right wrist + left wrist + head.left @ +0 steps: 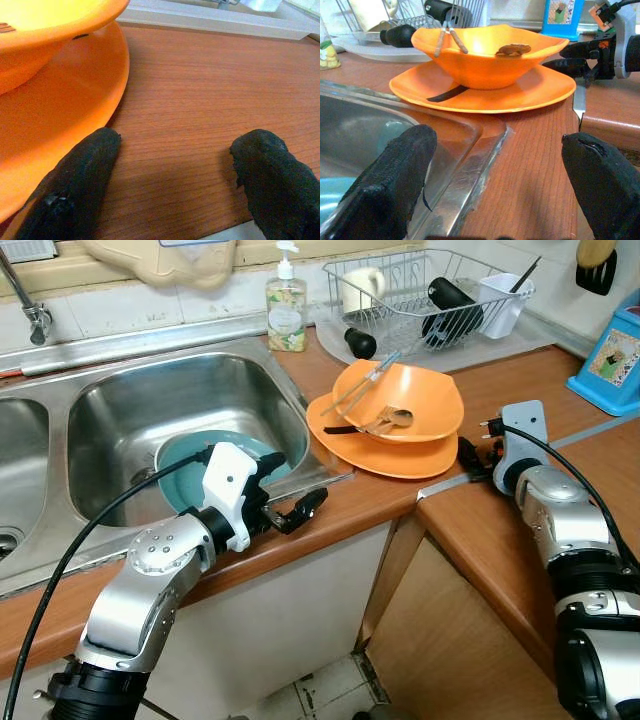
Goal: Kitchen organization
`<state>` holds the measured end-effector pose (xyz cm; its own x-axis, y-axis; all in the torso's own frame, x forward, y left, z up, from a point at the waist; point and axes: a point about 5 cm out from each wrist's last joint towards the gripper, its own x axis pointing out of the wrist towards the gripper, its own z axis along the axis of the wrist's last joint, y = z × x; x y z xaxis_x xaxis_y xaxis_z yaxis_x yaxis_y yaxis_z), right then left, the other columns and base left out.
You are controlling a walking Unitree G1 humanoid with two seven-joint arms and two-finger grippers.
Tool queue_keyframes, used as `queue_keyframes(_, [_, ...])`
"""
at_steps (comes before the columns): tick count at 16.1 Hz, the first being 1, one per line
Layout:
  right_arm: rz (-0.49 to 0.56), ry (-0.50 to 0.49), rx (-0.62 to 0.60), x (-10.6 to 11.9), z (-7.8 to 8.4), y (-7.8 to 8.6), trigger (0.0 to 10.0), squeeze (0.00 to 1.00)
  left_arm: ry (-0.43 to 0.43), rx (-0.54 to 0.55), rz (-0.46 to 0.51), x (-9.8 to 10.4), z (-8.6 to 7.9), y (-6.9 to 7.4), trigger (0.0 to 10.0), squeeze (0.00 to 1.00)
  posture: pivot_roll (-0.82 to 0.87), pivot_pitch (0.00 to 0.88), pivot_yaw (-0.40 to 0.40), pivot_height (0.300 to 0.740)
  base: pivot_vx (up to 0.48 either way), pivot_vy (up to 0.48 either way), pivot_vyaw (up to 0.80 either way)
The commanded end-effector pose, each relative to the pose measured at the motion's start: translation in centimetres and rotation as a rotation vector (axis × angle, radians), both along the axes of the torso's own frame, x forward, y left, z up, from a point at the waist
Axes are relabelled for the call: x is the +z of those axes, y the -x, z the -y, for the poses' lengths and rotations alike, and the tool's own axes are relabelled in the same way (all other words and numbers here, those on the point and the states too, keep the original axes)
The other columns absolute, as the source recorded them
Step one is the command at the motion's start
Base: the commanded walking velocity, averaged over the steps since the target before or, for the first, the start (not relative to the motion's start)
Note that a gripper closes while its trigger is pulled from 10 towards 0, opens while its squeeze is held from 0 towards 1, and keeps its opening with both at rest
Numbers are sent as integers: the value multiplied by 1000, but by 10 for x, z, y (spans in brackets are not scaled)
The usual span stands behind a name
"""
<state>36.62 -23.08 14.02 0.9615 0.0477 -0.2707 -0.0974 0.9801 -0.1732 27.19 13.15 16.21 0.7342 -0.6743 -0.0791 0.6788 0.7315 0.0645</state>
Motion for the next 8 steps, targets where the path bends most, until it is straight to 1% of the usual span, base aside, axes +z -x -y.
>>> queue_keyframes(1, [9,-29,72,4,-18,-5,10000,0,-7,4,16,5,-2,-2,10000,0,-61,0,10,740,0,0,0])
queue_keyframes(3, [13,-47,79,5,-23,-5,10000,0,-8,3,16,5,-2,-2,10000,0,-61,0,11,740,0,0,0])
queue_keyframes(8, [14,-54,95,5,-28,-5,10000,0,-9,3,14,5,-2,-1,10000,0,-61,0,9,740,0,0,0])
